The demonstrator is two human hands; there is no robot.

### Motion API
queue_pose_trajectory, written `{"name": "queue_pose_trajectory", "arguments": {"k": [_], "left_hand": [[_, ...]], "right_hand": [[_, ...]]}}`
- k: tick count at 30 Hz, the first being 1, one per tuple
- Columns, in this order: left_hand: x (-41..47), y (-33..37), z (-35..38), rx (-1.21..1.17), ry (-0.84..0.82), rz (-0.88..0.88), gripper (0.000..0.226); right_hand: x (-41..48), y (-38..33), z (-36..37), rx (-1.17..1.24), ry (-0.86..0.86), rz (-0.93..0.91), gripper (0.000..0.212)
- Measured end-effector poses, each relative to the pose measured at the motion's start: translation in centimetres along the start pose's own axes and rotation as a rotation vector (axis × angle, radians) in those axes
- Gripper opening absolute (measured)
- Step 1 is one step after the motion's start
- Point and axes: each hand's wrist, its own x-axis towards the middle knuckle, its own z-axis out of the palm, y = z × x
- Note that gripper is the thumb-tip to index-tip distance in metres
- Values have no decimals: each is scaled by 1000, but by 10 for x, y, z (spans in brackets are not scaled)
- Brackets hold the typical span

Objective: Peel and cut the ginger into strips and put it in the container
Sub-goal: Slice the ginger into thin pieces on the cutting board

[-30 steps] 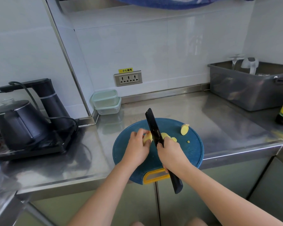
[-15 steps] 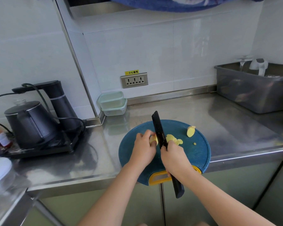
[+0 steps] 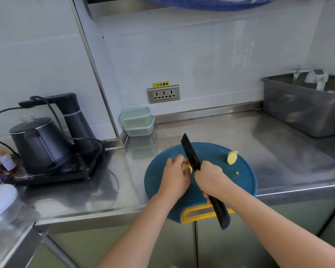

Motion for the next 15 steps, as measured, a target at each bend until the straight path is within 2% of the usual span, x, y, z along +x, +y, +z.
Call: {"name": "queue_pose_trajectory", "arguments": {"k": [5,8,11,15], "left_hand": [[2,-3,2,-2,11,-5,16],[3,-2,3,15,18,11,15],[2,-3,3,6,16,2,16],[2,-3,2,-16,19,-20,18]], "right_hand": [[6,-2,1,8,-10,14,16],[16,-5,2,-5,-62,99,27],[24,-8,1,32,-73,203,20],[36,-16,-1,24,-65,195,18]]}}
